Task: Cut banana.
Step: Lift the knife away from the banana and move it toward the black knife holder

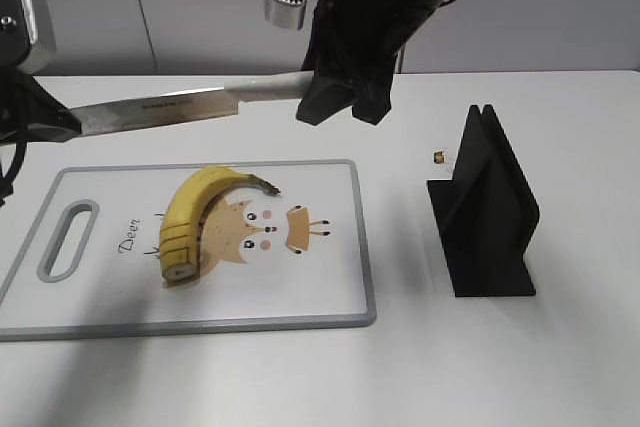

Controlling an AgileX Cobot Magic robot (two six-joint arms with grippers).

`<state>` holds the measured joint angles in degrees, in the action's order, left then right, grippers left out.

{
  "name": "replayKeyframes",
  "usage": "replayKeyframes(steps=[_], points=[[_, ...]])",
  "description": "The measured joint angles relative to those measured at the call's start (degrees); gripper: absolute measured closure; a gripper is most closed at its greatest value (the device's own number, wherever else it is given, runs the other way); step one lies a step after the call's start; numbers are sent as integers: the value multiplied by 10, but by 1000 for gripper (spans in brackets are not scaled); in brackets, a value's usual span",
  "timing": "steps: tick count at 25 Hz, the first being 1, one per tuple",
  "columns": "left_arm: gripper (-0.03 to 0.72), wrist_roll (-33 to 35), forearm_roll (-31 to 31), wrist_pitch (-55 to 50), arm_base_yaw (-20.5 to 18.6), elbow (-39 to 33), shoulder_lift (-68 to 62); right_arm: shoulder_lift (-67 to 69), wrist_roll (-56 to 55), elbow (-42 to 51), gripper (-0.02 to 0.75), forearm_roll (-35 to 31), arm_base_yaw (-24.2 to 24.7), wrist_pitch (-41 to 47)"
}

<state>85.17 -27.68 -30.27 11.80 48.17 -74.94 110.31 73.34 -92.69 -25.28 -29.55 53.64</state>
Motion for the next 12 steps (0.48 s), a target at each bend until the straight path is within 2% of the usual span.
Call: replayKeyframes(steps=[4, 12], points=[[624, -2, 1, 5, 0, 0, 0, 0, -1, 0, 554, 1, 0, 1], [239, -14, 2, 25, -7, 0, 1, 0, -8, 0, 575, 18, 7, 3]])
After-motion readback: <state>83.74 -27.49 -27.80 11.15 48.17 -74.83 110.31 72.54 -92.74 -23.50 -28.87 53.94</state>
